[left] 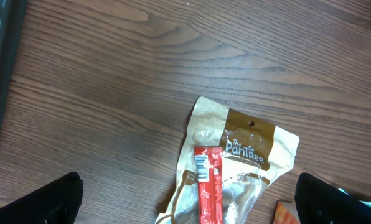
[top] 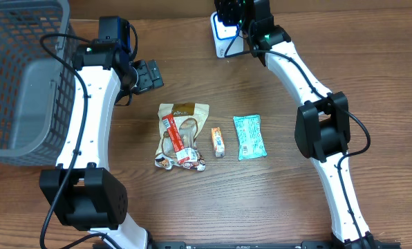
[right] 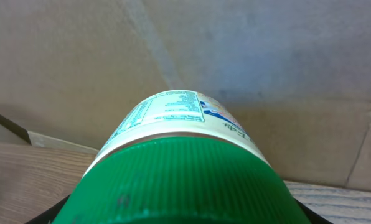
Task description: Scan the item barcode
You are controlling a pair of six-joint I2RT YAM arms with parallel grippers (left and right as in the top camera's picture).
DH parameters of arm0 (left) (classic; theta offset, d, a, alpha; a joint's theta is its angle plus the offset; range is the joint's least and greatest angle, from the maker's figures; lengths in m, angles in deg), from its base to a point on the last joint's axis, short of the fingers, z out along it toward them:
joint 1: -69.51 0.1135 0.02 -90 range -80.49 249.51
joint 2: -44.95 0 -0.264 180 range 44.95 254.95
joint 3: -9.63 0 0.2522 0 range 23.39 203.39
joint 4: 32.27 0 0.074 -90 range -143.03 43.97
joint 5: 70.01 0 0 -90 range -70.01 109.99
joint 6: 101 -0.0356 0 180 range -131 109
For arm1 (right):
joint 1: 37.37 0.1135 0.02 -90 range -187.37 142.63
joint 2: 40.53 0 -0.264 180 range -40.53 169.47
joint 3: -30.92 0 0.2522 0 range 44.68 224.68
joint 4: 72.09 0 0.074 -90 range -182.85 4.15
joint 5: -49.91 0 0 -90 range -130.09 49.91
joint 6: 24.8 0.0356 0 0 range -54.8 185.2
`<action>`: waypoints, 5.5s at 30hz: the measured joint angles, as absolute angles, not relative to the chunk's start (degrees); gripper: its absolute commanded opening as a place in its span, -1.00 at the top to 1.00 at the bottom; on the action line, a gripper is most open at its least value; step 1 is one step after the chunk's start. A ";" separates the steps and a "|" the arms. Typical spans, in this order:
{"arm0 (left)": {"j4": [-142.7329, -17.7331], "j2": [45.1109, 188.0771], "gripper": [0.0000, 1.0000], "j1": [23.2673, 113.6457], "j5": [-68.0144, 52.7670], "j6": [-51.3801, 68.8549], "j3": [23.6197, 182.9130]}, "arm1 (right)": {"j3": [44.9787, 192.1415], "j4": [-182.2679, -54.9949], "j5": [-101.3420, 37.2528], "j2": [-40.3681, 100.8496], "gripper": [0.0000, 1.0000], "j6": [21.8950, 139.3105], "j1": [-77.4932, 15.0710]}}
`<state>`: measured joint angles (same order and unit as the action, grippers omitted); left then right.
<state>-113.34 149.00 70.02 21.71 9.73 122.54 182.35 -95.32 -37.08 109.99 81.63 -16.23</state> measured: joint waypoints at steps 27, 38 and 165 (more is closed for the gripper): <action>-113.34 149.00 -1.00 70.02 21.71 9.73 122.54 | 181.89 -97.42 -38.63 112.81 0.91 80.21 -15.57; -113.36 149.00 -1.00 70.02 21.71 9.73 122.54 | 181.91 -96.09 -38.63 112.78 0.93 80.19 -15.55; -109.51 149.00 0.47 64.05 4.88 9.47 122.54 | 141.65 -158.25 -24.69 70.99 -0.34 73.74 -27.13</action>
<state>-109.51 149.00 64.05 4.88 9.47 122.54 141.65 -158.25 -24.69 70.99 73.74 -27.13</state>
